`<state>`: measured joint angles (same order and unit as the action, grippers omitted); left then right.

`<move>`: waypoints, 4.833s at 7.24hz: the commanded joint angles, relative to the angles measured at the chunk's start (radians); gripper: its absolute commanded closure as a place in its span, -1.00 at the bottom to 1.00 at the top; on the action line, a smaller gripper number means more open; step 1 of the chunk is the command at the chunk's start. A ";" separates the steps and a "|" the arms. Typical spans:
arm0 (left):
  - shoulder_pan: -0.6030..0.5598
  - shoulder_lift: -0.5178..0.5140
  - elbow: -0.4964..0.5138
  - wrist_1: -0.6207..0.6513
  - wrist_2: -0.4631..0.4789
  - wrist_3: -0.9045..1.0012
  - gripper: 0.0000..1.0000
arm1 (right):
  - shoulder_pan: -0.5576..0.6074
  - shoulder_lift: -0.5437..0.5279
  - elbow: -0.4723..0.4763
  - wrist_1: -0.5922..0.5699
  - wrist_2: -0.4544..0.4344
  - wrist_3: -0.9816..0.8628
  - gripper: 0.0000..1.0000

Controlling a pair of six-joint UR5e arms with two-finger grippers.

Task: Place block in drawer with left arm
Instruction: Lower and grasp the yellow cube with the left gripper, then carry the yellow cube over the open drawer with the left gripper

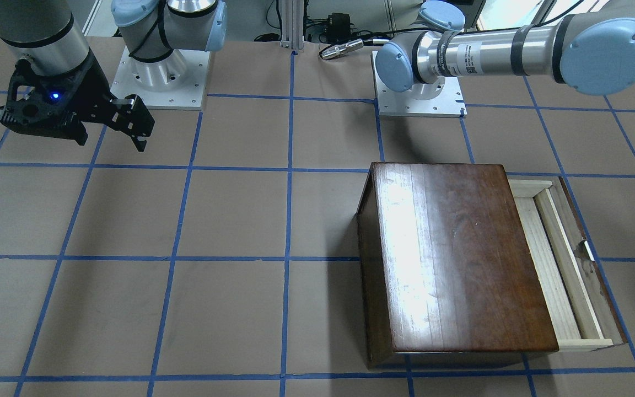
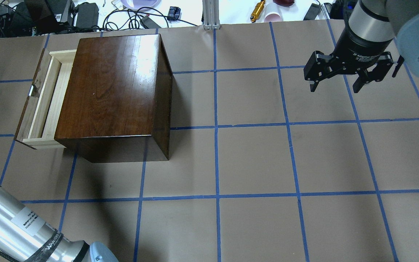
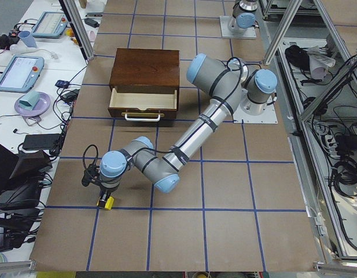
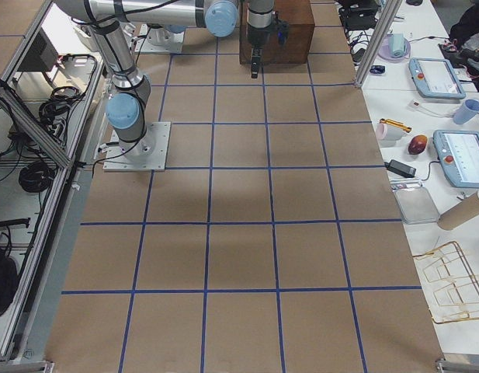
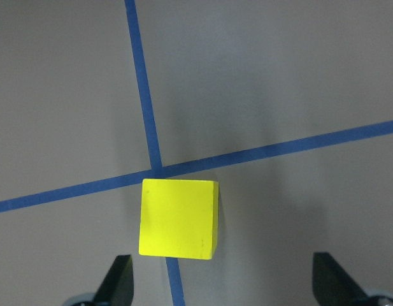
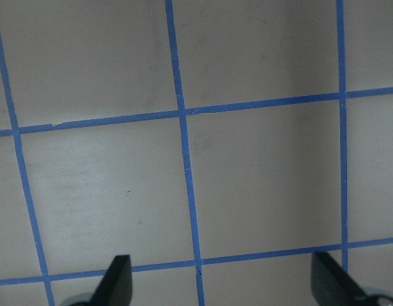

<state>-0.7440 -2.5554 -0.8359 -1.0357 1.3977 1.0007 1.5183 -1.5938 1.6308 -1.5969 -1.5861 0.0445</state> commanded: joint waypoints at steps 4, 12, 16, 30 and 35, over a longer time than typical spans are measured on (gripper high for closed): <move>0.000 -0.097 0.084 0.025 -0.003 0.021 -1.00 | 0.000 0.000 0.000 0.000 0.000 0.000 -1.00; 0.002 -0.115 0.104 0.028 0.004 0.045 1.00 | -0.001 0.000 0.000 0.000 0.000 0.000 -1.00; 0.000 0.004 0.095 -0.151 0.012 0.038 1.00 | 0.000 0.000 0.000 0.000 0.000 0.000 -1.00; -0.416 0.587 -0.368 -0.557 0.066 -0.556 1.00 | 0.000 0.000 0.000 0.000 0.000 0.000 -1.00; -0.408 0.618 -0.575 -0.356 0.147 -0.426 1.00 | 0.000 0.000 0.000 0.000 0.000 0.000 -1.00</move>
<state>-1.1552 -1.9385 -1.3840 -1.4082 1.5346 0.5598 1.5183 -1.5938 1.6307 -1.5969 -1.5861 0.0445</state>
